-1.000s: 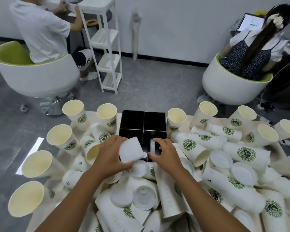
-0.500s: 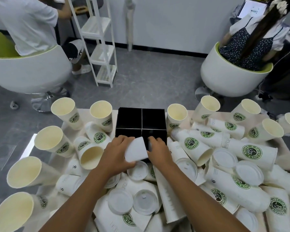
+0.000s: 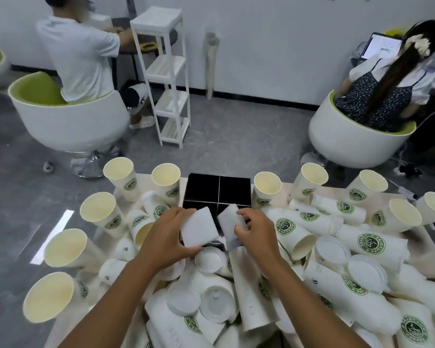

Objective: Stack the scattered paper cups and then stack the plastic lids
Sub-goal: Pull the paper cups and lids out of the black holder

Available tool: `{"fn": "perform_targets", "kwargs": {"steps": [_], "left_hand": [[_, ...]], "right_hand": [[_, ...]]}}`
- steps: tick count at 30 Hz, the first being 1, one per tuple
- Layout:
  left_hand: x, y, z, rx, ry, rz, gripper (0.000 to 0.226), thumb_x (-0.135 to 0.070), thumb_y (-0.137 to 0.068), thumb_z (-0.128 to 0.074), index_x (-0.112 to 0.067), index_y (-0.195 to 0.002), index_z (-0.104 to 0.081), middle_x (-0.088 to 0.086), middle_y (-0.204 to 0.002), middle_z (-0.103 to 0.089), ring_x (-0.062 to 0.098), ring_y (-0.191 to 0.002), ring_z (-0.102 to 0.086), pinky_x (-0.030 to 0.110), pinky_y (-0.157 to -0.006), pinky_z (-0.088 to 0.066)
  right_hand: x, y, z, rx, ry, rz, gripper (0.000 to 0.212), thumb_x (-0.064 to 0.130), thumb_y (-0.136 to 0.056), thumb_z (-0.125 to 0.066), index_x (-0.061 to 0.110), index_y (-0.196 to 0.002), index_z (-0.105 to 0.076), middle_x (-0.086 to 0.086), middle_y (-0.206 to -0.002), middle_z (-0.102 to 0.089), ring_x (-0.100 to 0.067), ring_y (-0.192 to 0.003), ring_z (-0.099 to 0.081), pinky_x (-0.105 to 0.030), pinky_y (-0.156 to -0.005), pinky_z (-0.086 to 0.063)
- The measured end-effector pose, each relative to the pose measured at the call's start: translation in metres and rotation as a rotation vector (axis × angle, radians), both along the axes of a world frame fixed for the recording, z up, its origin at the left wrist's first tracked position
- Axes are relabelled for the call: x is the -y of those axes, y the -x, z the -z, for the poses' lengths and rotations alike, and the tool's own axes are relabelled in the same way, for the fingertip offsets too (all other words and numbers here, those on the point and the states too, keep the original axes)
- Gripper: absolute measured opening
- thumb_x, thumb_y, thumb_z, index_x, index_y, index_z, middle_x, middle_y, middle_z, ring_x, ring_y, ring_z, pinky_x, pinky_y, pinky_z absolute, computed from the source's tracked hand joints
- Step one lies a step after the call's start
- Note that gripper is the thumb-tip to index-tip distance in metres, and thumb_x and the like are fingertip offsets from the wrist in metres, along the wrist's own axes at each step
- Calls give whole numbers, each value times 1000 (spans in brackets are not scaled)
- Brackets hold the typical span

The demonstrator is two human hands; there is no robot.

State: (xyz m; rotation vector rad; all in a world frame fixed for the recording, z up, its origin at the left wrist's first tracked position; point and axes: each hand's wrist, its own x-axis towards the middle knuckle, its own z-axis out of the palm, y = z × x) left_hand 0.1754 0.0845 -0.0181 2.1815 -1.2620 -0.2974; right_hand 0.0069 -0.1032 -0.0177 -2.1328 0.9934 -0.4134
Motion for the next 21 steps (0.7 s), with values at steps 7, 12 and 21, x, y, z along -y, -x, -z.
{"fn": "perform_targets", "kwargs": {"steps": [7,12,21], "left_hand": [[-64,19,-44,81,71,-167,95,-66,-59,-77,-30,-143,-51,-14,-131,-50,12,-120,-48,28,-95,-40],[-153,50,-61,107,95,-405,96,-58,-63,-88,-33,-146,-48,-13,-140,-49,11,-130,-44,29,-104,-39],[-376,160,-53,76,62,-900,93,-70,-59,-77,-29,-140,-57,-12,-131,-56,8,-120,-49,25,-97,-38]], "right_hand": [[-24,12,-48,309,66,-101,29,1,-80,-76,20,-102,-76,13,-95,-69,-1,-86,-65,-5,-70,-45],[-85,-11,-67,416,149,-444,28,4,-81,-78,18,-106,-76,10,-102,-68,-1,-85,-64,-18,-73,-56],[-284,-33,-60,444,62,-993,25,21,-84,-68,24,-108,-74,14,-107,-66,-5,-81,-61,-12,-74,-52]]}}
